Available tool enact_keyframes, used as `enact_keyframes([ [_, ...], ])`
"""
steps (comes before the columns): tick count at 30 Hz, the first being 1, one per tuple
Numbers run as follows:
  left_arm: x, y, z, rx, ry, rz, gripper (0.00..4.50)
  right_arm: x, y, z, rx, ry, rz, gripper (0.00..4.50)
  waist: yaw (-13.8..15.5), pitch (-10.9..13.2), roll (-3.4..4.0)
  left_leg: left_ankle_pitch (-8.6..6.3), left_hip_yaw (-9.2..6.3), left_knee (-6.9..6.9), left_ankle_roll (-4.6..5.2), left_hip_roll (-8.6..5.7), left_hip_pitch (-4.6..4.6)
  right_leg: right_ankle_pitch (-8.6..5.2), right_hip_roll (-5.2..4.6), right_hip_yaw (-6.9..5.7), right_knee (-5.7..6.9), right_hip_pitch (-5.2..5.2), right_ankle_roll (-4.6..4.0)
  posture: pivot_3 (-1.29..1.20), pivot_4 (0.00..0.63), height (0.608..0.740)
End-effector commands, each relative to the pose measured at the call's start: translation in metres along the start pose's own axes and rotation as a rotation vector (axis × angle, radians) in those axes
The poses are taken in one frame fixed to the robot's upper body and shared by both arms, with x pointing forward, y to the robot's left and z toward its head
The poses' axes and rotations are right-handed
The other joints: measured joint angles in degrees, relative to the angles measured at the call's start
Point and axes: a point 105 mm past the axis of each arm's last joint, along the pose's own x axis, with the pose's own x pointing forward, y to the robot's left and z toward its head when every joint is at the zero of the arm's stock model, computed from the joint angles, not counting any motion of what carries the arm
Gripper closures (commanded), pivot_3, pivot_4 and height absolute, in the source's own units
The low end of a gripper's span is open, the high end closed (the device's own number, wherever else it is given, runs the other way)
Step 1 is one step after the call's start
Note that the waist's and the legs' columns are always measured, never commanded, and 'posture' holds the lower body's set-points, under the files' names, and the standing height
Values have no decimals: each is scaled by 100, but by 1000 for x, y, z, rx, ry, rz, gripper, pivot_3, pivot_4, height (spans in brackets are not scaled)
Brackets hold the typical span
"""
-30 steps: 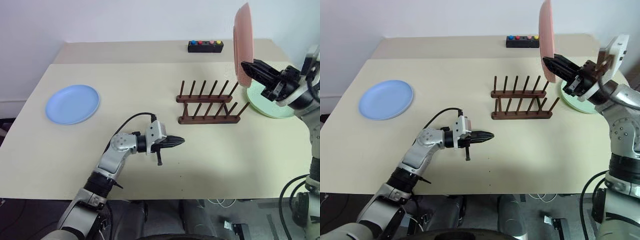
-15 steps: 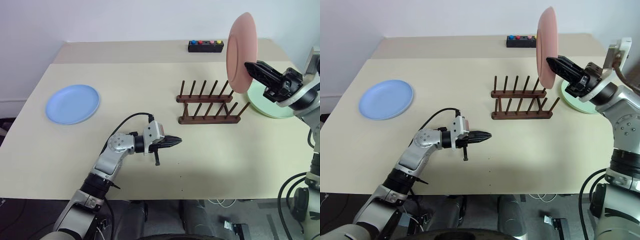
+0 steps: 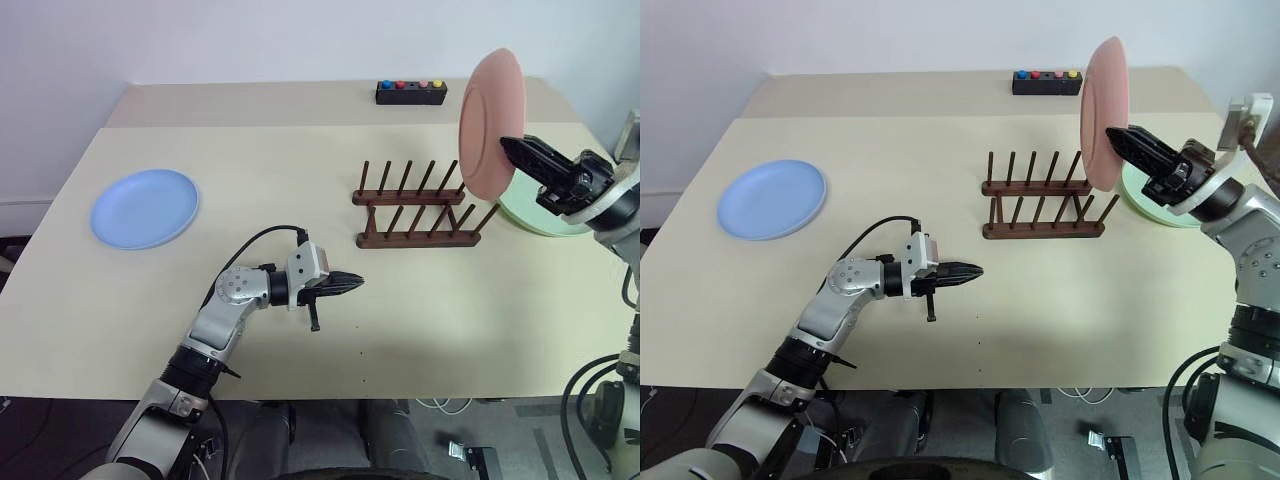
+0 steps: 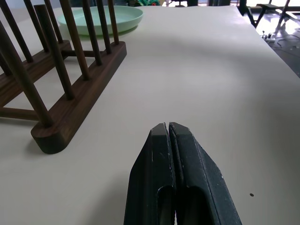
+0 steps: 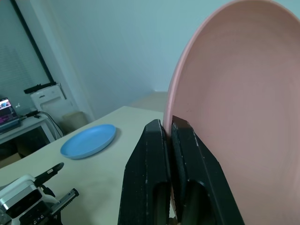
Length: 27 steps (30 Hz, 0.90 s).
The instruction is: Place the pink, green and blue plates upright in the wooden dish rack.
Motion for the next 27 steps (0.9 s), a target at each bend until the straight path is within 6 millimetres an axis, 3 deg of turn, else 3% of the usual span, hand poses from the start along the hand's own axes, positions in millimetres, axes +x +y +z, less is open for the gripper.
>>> enact_keyframes([
  [1,1,2,7,34,-16,1,4500,-8,1,18,-33,-40,5,4432,3,0,0,0,0,0,0,0,0,0,0,0,0,0,0,0,150,740],
  [23,0,1,7,39,-9,2,4500,-22,-8,5,48,-27,-41,4432,5,0,0,0,0,1,0,0,0,0,0,0,1,1,0,0,150,740],
  [26,0,1,7,39,-9,2,4500,-23,-10,4,47,-28,-51,3572,5,0,0,0,1,1,0,0,0,0,0,0,1,1,0,0,150,740],
  [27,0,1,7,39,-9,2,4500,-23,-10,5,46,-29,-53,3099,5,0,0,0,1,1,0,0,0,0,0,0,1,1,0,0,150,740],
])
